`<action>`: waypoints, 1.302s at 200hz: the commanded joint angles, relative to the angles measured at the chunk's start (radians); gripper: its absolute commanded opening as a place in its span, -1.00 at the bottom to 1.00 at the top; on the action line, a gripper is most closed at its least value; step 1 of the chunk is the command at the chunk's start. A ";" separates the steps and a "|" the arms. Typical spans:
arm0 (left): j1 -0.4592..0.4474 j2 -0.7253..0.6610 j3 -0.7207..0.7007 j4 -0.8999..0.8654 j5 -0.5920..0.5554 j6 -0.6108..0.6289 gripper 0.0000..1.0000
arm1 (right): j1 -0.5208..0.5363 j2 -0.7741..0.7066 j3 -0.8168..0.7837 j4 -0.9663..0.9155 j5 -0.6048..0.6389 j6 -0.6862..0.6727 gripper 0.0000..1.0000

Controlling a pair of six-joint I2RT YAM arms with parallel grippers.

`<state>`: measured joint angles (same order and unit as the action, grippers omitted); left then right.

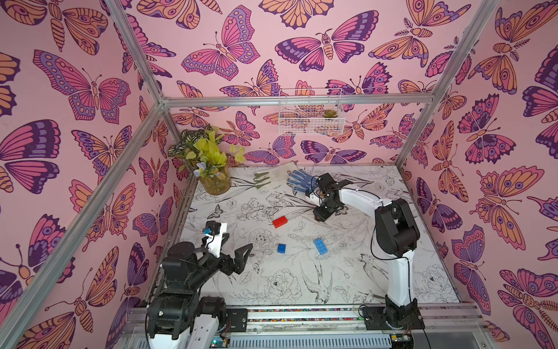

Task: Assemble the letter f with lego
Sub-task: Pick up the lego brick from the center of the board, then place the lego brick at the center of the board.

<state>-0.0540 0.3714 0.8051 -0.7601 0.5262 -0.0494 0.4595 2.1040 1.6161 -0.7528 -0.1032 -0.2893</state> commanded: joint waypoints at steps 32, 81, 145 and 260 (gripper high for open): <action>-0.010 0.005 -0.015 0.002 -0.006 -0.003 0.98 | 0.001 0.013 0.034 -0.038 -0.021 -0.021 -0.38; -0.011 0.011 -0.017 0.003 -0.004 -0.003 0.98 | 0.026 -0.037 0.040 -0.087 -0.038 -0.059 -0.44; -0.012 0.015 -0.017 0.003 -0.003 -0.003 0.98 | 0.133 -0.120 0.053 -0.185 -0.072 -0.184 -0.43; -0.017 0.025 -0.017 0.004 0.002 -0.004 0.98 | 0.281 -0.177 -0.044 -0.130 -0.114 -0.398 -0.44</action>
<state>-0.0631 0.3885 0.8032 -0.7597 0.5266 -0.0498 0.7303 1.9461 1.5898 -0.8955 -0.1928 -0.6151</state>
